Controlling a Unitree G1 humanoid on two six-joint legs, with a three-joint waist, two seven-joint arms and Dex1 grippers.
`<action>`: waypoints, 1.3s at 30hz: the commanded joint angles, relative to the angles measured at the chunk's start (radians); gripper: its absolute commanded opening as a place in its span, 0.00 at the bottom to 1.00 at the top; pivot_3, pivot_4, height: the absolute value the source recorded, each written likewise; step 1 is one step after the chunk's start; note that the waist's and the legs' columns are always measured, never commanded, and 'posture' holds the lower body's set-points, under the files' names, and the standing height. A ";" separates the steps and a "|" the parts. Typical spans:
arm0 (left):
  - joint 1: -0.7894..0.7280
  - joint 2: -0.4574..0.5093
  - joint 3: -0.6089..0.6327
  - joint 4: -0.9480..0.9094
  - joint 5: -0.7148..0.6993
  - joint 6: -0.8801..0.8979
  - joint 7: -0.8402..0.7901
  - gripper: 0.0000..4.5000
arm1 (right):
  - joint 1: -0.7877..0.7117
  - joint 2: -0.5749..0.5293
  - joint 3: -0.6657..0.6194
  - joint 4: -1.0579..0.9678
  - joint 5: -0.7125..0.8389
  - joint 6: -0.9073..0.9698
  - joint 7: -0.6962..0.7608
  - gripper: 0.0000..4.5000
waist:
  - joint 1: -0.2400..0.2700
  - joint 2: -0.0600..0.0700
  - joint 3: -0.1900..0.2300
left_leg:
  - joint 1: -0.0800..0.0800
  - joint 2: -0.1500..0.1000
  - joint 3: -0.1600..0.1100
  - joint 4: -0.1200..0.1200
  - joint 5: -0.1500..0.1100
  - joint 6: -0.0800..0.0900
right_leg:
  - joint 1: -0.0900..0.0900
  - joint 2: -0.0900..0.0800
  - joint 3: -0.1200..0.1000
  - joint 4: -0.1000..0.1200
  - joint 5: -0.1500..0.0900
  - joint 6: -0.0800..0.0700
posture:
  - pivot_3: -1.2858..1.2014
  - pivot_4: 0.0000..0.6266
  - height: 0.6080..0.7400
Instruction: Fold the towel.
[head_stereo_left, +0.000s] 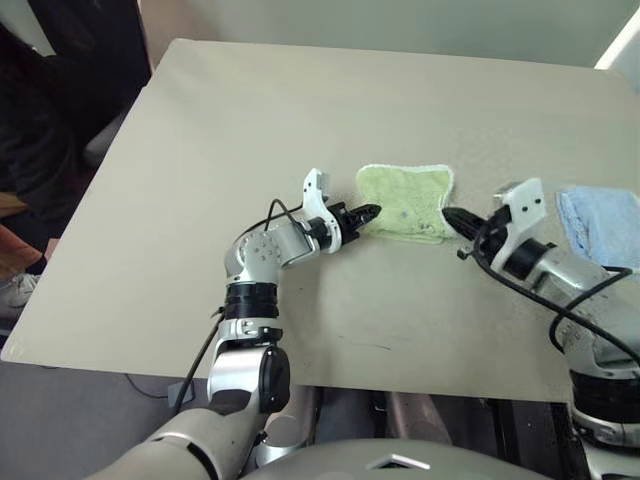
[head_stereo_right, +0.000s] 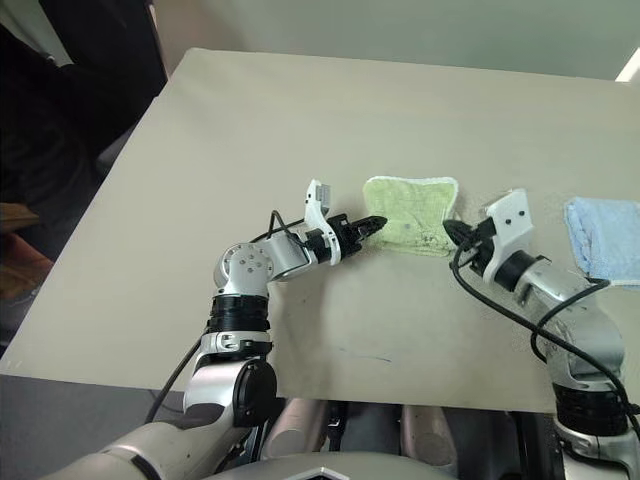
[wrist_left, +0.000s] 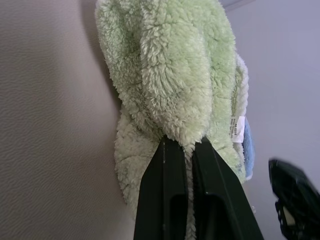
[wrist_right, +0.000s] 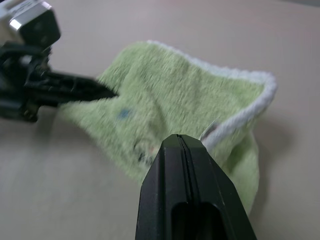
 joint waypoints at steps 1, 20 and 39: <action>-0.017 -0.006 0.053 -0.039 -0.041 -0.045 0.021 0.00 | -0.004 -0.034 -0.065 -0.024 0.010 -0.022 0.010 0.00 | -0.002 0.000 0.000 | 0.000 0.000 0.000 0.000 0.000 0.000 | 0.000 0.000 0.000 0.000 0.000 0.000 | 0.52 0.24 0.97; 0.025 0.524 0.496 0.094 -0.065 -0.518 0.060 0.00 | -0.061 -0.021 -0.082 0.056 -0.021 -0.071 -0.018 0.00 | -0.014 -0.001 0.001 | 0.002 0.001 0.002 -0.001 -0.005 0.002 | -0.002 0.006 0.012 0.000 -0.001 -0.002 | 0.52 0.24 0.97; 0.530 0.338 0.539 -0.422 -0.388 -0.403 0.204 0.38 | -0.164 -0.010 0.008 0.178 -0.040 -0.130 0.043 0.00 | -0.018 -0.006 0.000 | 0.004 0.004 0.004 0.004 -0.014 0.007 | -0.003 0.011 0.018 0.003 0.000 -0.004 | 0.52 0.24 0.97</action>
